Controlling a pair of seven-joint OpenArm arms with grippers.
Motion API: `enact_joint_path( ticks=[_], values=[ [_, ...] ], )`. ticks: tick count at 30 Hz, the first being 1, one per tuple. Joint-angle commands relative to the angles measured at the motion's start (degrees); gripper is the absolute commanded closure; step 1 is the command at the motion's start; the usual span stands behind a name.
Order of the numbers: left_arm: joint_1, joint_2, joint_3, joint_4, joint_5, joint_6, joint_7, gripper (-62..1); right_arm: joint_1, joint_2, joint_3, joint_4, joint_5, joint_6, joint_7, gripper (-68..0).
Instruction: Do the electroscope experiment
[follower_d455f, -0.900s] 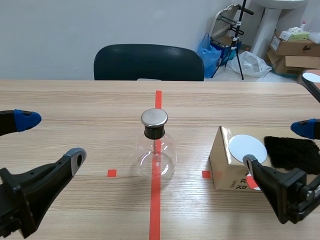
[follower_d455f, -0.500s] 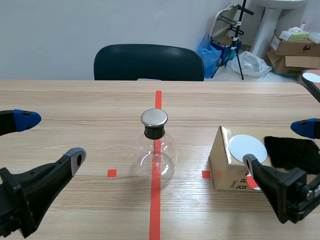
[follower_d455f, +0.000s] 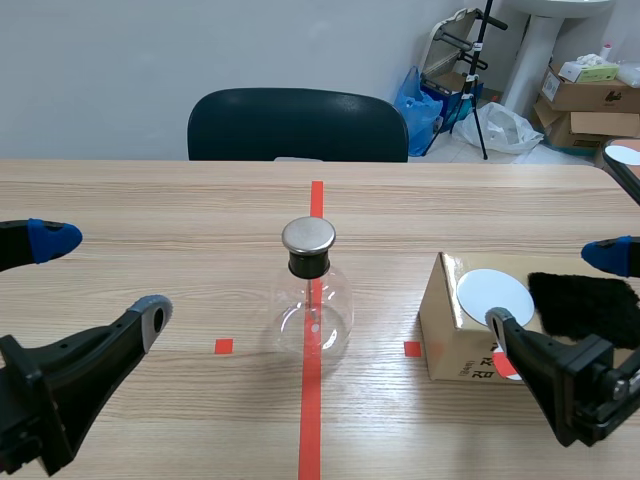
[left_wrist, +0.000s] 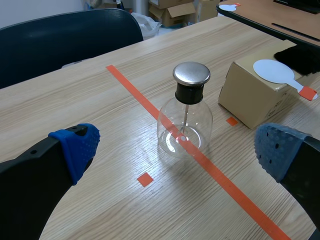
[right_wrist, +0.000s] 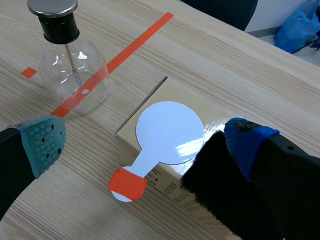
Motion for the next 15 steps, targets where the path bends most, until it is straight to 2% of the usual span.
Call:
enact_joint_path(
  ticks=[1, 6, 12, 15],
  values=[
    [-0.07, 0.44, 0.11, 0.9, -0.55, 0.15, -0.79, -62.3, -0.11, 0.44, 0.07, 1.01, 0.59, -0.2, 1.05, -67.9],
    [-0.07, 0.44, 0.11, 0.9, -0.55, 0.15, -0.79, -62.3, -0.11, 0.44, 0.07, 1.01, -0.46, -0.2, 1.07, -67.9],
    [-0.07, 0.44, 0.11, 0.9, -0.55, 0.15, -0.79, -62.3, -0.44, 0.42, 0.07, 1.03, -8.79, -0.22, 1.86, -67.9],
    [-0.07, 0.44, 0.11, 0.9, -0.55, 0.15, -0.81, -62.3, -1.7, 0.42, 0.07, 1.03, -13.92, -0.24, 4.11, -67.9]
  ],
)
